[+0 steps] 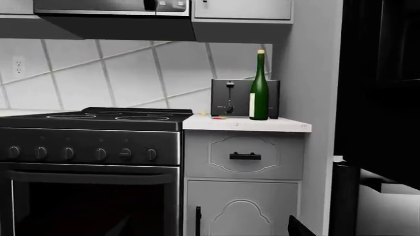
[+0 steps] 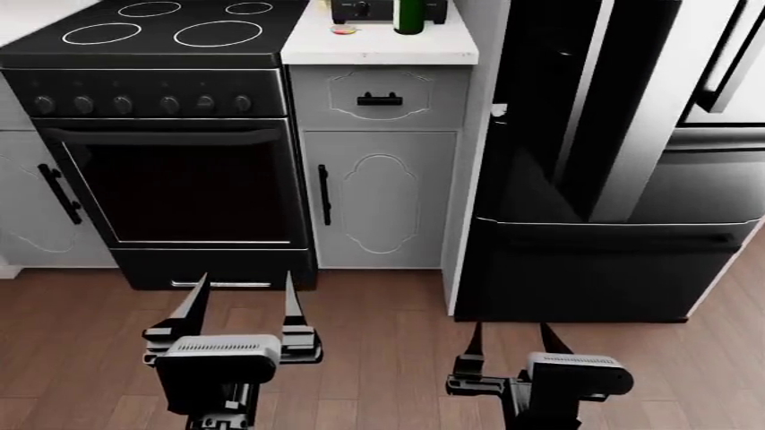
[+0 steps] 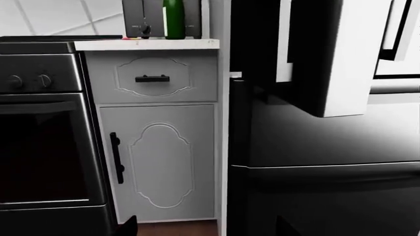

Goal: Close the fridge doors

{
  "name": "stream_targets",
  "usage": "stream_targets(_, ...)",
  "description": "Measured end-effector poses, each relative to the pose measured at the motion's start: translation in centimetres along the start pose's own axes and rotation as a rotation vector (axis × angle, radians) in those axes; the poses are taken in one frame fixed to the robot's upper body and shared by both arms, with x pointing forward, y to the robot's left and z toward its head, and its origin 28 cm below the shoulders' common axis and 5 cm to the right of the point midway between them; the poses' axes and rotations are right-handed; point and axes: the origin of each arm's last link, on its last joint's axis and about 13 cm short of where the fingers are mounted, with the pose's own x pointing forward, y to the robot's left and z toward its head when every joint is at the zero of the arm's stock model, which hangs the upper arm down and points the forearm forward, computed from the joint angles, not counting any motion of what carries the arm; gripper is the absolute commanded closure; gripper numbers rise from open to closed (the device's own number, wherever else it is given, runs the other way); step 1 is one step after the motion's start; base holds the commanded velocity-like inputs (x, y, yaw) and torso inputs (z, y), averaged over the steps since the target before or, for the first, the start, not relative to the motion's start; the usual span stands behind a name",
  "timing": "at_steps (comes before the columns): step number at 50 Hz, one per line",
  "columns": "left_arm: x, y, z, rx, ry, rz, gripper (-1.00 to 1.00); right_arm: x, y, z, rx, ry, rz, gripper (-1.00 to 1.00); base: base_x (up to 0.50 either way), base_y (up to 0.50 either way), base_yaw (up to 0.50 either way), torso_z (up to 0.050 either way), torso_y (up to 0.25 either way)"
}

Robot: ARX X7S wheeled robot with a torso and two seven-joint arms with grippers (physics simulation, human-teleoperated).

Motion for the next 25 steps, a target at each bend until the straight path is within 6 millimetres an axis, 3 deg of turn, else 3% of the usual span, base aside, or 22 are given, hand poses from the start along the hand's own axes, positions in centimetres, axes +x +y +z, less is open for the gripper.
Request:
stream_targets(9,-0.03,-0.04,0.02,-0.001,-0.001,-0.001,-1.0,-0.01,-0.05,0.04,0.001,-0.004,-0.001,-1.0,0.03,0.0,0.0,0.0,0.0)
stream_targets(25,-0.04,-0.05,0.06,-0.003,-0.003,-0.002,-1.0,-0.03,-0.08,0.06,0.003,-0.006,-0.001,-1.0,0.33,0.0,0.0,0.0,0.0)
